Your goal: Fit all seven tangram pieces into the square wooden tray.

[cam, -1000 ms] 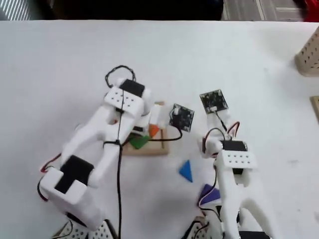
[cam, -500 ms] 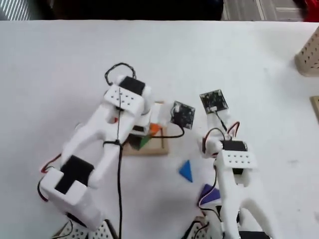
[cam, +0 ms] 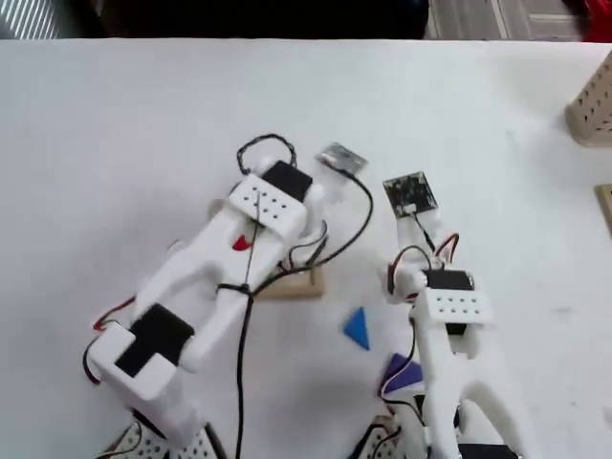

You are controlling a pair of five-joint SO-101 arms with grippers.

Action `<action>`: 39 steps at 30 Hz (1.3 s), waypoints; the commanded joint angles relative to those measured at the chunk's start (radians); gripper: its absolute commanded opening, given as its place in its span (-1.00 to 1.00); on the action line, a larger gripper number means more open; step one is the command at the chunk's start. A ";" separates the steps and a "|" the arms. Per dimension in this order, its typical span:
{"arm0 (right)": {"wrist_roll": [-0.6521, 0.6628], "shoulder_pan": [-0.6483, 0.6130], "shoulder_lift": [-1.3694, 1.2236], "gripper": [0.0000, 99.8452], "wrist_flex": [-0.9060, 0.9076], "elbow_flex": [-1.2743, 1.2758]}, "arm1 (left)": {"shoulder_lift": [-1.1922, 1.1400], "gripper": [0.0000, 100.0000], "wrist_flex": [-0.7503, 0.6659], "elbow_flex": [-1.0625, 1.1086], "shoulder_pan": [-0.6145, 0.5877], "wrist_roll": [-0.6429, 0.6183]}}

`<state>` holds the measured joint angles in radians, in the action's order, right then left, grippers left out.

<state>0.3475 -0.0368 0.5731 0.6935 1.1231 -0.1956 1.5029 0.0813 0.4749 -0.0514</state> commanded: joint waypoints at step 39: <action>-0.008 -0.010 0.022 -0.95 -0.008 -0.025 | 0.292 -0.95 -0.545 0.520 -0.182 -0.394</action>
<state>0.3475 -0.0353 0.5731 0.6935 1.1231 0.0821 1.0042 0.5877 0.3613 -0.4565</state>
